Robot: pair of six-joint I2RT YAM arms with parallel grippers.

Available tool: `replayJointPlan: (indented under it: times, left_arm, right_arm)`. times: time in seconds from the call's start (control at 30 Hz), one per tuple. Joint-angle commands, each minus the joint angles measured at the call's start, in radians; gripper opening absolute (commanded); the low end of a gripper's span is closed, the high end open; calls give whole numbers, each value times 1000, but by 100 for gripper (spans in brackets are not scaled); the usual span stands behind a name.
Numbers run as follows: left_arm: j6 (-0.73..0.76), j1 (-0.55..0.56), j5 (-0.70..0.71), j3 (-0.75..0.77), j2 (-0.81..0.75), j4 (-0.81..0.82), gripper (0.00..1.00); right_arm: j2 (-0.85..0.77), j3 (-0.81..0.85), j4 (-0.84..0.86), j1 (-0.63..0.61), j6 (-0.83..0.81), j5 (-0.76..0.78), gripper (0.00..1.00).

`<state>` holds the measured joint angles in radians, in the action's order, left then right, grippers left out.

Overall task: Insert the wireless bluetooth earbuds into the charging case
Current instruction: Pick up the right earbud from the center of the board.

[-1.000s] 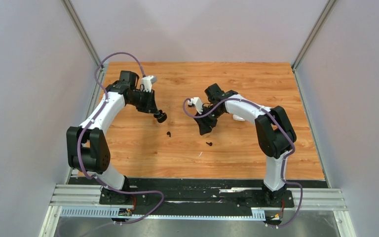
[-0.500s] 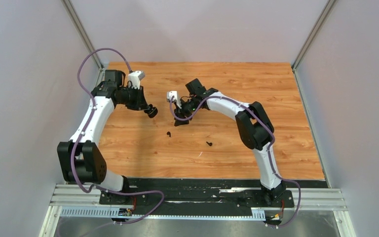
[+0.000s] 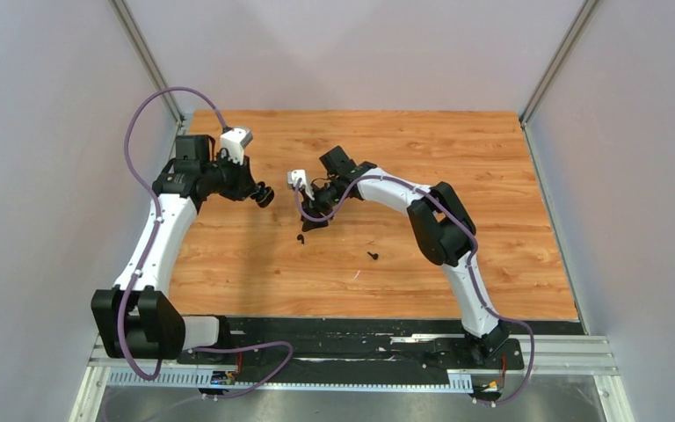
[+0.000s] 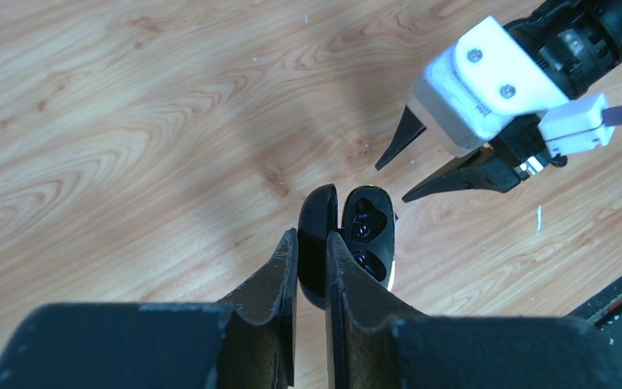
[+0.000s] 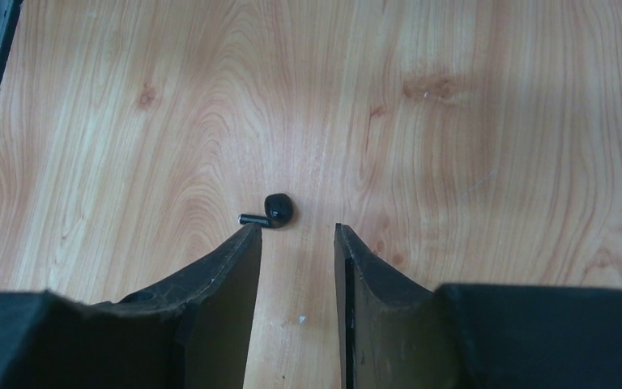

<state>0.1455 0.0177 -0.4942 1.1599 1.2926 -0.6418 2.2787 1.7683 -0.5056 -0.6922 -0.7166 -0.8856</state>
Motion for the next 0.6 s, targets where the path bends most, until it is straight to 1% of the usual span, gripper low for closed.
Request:
replayJointPlan:
  times: [0.0, 0.37, 0.57]
  left_arm:
    - [36, -5, 14, 0, -43, 59, 0]
    - [45, -5, -2, 3, -42, 33, 0]
    - [51, -5, -8, 7, -42, 18, 0]
  right_arm:
    - [31, 48, 31, -19, -9, -54, 37]
    - [60, 50, 31, -35, -17, -48, 37]
    - [72, 50, 34, -49, -14, -32, 33]
